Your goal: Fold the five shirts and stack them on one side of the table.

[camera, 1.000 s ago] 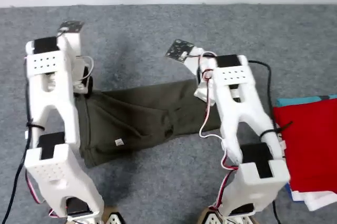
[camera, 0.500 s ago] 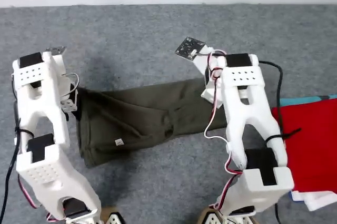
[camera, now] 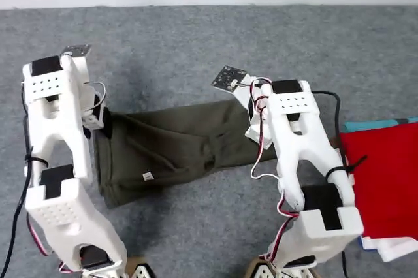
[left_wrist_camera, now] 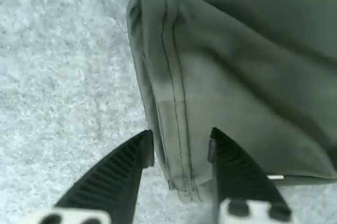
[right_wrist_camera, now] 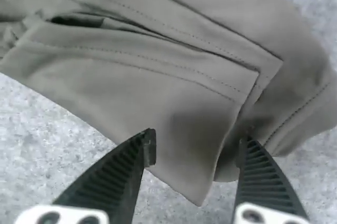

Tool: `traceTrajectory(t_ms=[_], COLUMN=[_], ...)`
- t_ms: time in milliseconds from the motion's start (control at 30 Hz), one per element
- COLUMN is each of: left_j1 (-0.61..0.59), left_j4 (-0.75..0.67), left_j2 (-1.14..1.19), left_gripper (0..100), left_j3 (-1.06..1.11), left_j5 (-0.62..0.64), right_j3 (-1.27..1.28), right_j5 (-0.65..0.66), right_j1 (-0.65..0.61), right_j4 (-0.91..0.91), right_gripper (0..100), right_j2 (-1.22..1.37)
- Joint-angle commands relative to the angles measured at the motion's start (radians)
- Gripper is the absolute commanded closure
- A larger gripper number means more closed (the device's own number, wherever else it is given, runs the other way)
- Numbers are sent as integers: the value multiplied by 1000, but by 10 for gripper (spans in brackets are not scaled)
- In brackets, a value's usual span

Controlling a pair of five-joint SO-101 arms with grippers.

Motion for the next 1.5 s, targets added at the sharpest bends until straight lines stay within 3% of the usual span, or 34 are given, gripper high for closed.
traceTrajectory(t_ms=[0,200,400,567,700,867,1100,1200,1467], left_j1=[-3,-6,-68,-51,-41,11,98,153,391], left_j4=[20,-5,-3,5,11,14,23,23,21], left_j2=[58,219,330,448,471,522,497,453,104], left_gripper=[821,739,737,744,829,986,987,987,988], left_j3=[-33,-44,-150,-160,-213,-216,-213,-216,-246], left_j5=[-2,-2,78,87,138,141,137,75,60], right_j3=[-3,-3,-2,25,38,49,58,121,440], right_j5=[-5,-5,-8,-8,-8,-9,-6,-3,-8], right_j1=[-1,1,2,1,1,1,62,107,254], right_j4=[-15,-13,-7,-13,-7,-7,-2,4,-8], right_gripper=[745,745,746,746,746,746,746,746,746], right_j2=[-53,-53,-53,-53,-53,-56,-216,-309,-593])
